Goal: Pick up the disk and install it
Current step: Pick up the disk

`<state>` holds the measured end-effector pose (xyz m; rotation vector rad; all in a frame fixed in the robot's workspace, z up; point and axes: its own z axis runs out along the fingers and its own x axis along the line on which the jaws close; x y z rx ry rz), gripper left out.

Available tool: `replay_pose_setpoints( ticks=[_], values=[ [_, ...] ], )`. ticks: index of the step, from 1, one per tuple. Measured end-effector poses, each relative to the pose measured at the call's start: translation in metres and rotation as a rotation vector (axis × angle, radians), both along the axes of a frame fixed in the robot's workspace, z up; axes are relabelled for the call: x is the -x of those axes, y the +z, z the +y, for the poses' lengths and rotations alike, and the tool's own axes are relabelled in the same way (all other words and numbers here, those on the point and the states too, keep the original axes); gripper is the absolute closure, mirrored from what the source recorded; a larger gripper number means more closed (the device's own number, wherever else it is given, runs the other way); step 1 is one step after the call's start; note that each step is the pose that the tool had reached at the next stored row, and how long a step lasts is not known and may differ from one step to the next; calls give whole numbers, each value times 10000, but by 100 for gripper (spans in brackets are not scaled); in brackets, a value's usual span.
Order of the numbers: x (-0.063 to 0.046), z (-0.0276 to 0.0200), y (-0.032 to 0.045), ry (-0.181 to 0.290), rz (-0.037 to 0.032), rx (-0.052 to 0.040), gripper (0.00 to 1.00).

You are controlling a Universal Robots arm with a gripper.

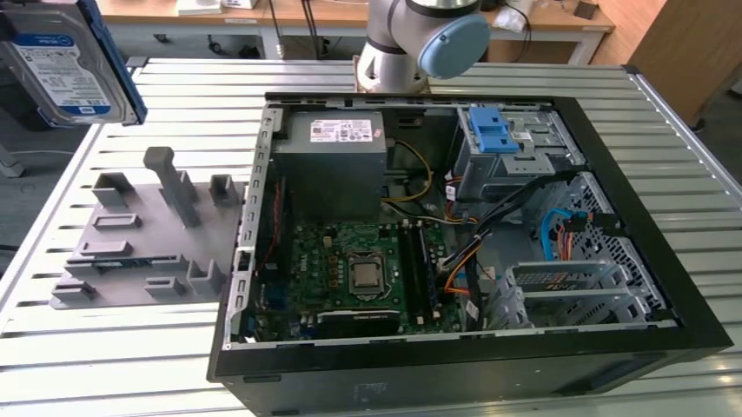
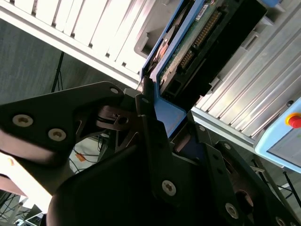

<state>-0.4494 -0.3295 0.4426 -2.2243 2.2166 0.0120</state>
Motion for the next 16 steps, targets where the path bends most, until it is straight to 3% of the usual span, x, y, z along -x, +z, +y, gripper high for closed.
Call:
replay_pose_setpoints(
  ticks=[7,16],
  values=[
    [0,1,54,0,0,0,64],
    [0,3,182,1,-2,0,64]
  ],
)
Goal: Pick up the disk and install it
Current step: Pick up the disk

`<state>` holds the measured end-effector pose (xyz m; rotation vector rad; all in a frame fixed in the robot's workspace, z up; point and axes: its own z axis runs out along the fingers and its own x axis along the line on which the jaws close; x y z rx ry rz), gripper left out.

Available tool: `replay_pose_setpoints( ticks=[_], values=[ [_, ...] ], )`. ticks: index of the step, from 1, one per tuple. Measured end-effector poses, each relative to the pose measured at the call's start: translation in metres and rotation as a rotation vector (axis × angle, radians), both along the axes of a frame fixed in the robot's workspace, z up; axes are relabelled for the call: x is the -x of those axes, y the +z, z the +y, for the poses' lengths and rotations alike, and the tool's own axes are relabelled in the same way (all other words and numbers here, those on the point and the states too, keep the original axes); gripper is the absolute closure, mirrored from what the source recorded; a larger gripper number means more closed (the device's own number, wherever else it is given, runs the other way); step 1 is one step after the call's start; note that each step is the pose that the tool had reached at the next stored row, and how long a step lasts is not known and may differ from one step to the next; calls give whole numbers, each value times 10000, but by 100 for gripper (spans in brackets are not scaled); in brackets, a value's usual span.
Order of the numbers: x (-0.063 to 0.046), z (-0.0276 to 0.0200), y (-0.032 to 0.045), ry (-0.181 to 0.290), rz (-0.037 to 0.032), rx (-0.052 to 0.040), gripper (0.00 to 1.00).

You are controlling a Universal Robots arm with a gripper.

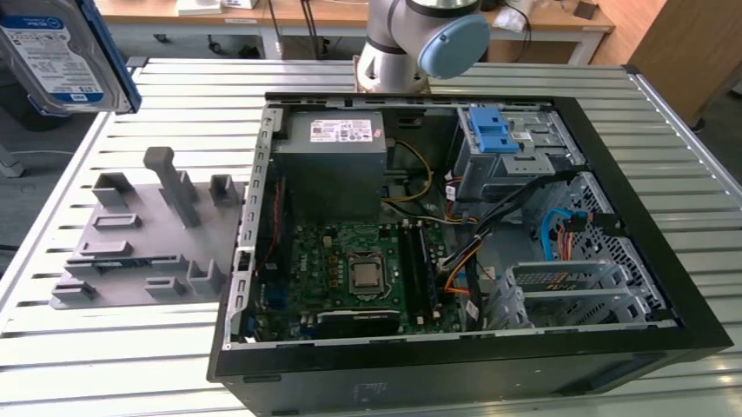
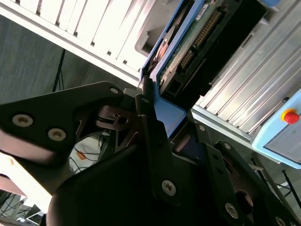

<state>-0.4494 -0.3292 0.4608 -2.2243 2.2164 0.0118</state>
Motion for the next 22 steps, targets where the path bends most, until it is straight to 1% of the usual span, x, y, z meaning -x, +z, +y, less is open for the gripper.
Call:
replay_pose_setpoints(
  ticks=[14,22],
  values=[
    [0,5,202,0,0,0,64],
    [-1,6,333,0,1,1,64]
  ],
)
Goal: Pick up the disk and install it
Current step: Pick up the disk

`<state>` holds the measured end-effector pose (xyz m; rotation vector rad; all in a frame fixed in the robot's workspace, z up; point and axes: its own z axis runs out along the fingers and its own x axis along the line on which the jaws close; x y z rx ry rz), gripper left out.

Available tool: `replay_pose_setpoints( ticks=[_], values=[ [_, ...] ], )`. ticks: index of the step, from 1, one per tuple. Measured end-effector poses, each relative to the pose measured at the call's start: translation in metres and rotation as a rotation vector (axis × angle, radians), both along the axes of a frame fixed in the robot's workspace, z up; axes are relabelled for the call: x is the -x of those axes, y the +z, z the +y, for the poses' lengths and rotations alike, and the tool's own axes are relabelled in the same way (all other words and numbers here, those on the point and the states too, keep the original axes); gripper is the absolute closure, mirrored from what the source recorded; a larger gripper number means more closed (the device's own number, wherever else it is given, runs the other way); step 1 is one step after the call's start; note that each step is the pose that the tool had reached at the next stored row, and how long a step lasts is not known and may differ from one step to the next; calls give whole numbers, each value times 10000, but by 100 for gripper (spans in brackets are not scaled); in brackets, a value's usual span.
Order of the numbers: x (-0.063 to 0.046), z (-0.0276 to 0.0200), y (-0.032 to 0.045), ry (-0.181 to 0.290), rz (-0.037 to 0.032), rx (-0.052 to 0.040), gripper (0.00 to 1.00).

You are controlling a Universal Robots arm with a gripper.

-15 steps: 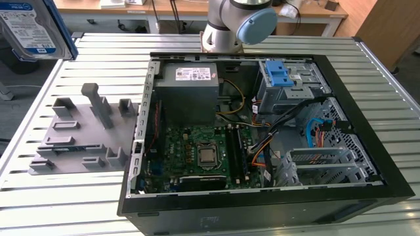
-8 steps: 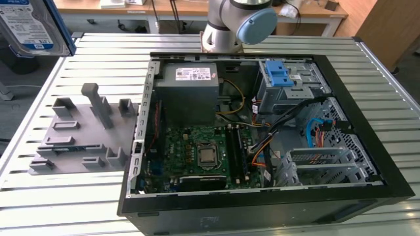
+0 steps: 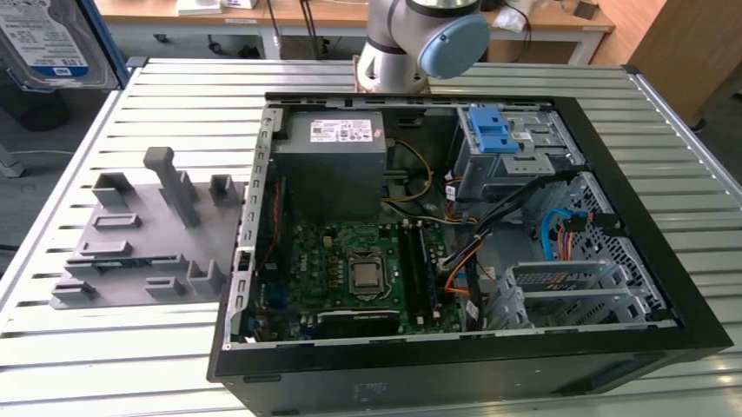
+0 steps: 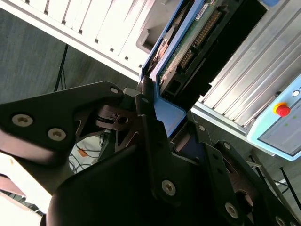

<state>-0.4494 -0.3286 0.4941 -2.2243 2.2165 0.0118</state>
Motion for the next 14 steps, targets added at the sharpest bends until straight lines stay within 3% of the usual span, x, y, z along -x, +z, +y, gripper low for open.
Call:
replay_pose_setpoints(
  ticks=[10,14],
  values=[
    [0,0,157,0,-5,-1,64],
    [0,0,177,0,-5,-1,64]
  ],
)
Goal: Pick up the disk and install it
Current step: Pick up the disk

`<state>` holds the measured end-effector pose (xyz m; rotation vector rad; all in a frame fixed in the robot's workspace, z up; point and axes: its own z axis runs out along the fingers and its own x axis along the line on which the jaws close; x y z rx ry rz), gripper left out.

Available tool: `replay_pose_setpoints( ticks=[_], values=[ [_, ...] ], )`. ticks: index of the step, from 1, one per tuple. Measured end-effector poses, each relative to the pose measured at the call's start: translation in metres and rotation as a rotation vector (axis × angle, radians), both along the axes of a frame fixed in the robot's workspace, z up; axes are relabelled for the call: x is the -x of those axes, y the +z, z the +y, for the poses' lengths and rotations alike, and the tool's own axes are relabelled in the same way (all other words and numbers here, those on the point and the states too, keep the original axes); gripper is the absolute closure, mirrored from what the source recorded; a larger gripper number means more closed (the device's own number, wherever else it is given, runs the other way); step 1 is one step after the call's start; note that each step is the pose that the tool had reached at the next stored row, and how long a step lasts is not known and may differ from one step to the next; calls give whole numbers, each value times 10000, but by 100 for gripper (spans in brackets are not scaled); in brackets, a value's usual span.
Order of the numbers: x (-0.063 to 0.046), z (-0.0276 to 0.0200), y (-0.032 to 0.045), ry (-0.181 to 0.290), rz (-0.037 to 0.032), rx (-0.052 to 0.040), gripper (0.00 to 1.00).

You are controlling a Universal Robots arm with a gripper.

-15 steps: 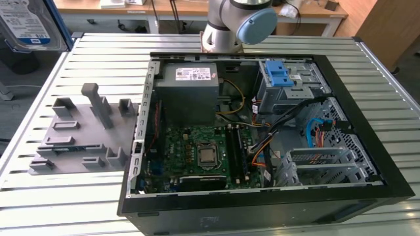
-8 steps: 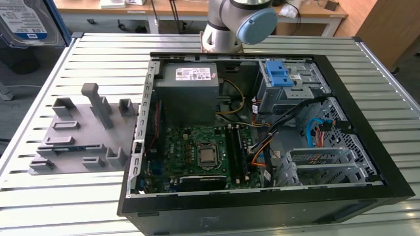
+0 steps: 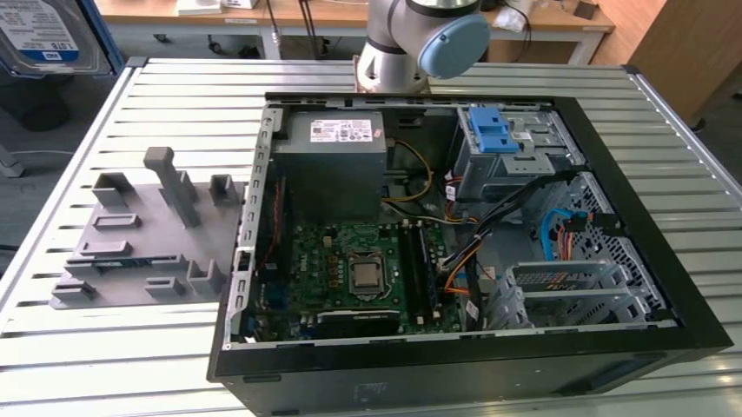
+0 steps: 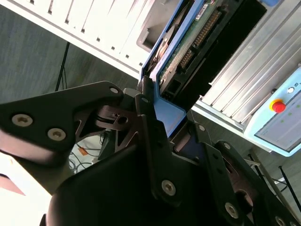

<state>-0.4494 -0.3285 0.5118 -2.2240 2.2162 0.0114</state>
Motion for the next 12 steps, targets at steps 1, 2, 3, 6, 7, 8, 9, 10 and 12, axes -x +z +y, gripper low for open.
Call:
replay_pose_setpoints(
  ticks=[1,2,3,6,7,8,9,10,12],
  values=[
    [0,0,0,0,0,0,64],
    [0,0,0,0,0,0,64],
    [0,0,0,0,0,0,64],
    [1,-27,0,-1,0,-7,64],
    [0,-49,1,-1,1,-7,64],
    [1,-72,1,-1,1,-8,64],
    [0,-100,0,-1,0,-7,64],
    [0,-123,1,0,1,-7,64],
    [0,-163,1,0,1,-7,64]
  ],
)
